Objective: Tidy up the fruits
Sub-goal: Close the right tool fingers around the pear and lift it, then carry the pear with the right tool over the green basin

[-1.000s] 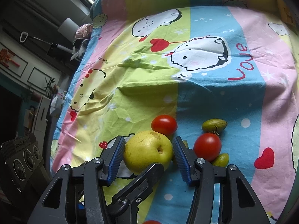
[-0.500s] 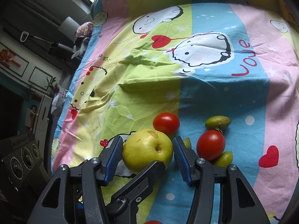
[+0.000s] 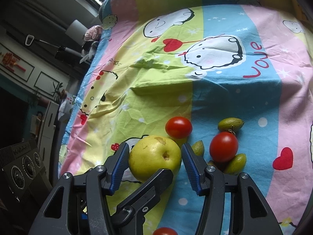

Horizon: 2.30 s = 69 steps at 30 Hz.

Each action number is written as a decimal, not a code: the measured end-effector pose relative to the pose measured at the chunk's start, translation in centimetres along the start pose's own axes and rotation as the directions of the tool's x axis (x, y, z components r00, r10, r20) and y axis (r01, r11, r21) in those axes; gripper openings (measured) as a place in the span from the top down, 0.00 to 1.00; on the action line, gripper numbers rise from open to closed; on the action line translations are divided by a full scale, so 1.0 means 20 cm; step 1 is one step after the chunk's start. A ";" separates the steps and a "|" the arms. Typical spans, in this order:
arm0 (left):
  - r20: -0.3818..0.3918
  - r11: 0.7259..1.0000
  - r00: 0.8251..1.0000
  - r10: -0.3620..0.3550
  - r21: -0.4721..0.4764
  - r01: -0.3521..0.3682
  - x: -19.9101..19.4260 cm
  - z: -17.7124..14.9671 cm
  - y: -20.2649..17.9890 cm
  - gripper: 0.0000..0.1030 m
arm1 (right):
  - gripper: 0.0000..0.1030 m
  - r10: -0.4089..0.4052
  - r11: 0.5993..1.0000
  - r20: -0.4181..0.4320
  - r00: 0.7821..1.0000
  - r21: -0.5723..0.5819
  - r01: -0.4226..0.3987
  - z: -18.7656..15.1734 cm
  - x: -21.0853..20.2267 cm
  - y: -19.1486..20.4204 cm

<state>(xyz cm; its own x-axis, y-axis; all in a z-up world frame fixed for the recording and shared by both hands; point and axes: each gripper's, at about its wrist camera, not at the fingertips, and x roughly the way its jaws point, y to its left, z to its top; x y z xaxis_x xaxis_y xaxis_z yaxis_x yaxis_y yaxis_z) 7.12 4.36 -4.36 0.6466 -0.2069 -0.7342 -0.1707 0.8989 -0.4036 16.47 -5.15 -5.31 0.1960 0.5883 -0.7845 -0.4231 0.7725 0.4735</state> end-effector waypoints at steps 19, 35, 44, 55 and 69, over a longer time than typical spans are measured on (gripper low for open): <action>0.118 0.995 0.993 -0.019 0.100 0.008 -0.19 -0.02 -0.14 0.36 | 0.44 0.021 0.999 0.153 0.988 -0.040 -0.015 -0.08 -0.24 0.10; 0.175 0.986 0.983 -0.055 0.165 0.026 -0.30 -0.03 -0.26 0.36 | 0.44 0.016 0.999 0.243 0.970 -0.048 -0.004 -0.13 -0.42 0.11; 0.191 0.973 0.977 -0.090 0.226 0.045 -0.33 -0.02 -0.39 0.36 | 0.44 0.004 1.000 0.305 0.952 -0.029 0.005 -0.16 -0.56 0.08; 0.180 0.939 0.974 -0.140 0.335 0.073 -0.31 0.00 -0.63 0.36 | 0.44 -0.014 0.999 0.396 0.918 0.049 -0.006 -0.19 -0.76 -0.08; 0.088 0.873 0.966 -0.243 0.453 0.178 -0.16 -0.01 -0.94 0.36 | 0.44 -0.110 0.973 0.474 0.874 0.231 -0.003 -0.26 -0.97 -0.37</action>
<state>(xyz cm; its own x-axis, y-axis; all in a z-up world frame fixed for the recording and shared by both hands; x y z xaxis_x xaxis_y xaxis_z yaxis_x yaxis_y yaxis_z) 8.13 -11.98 5.54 0.7318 -0.3842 -0.5629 0.3032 0.9233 -0.2359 11.26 -23.51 4.29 0.6371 0.5424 -0.5476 -0.2081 0.8051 0.5554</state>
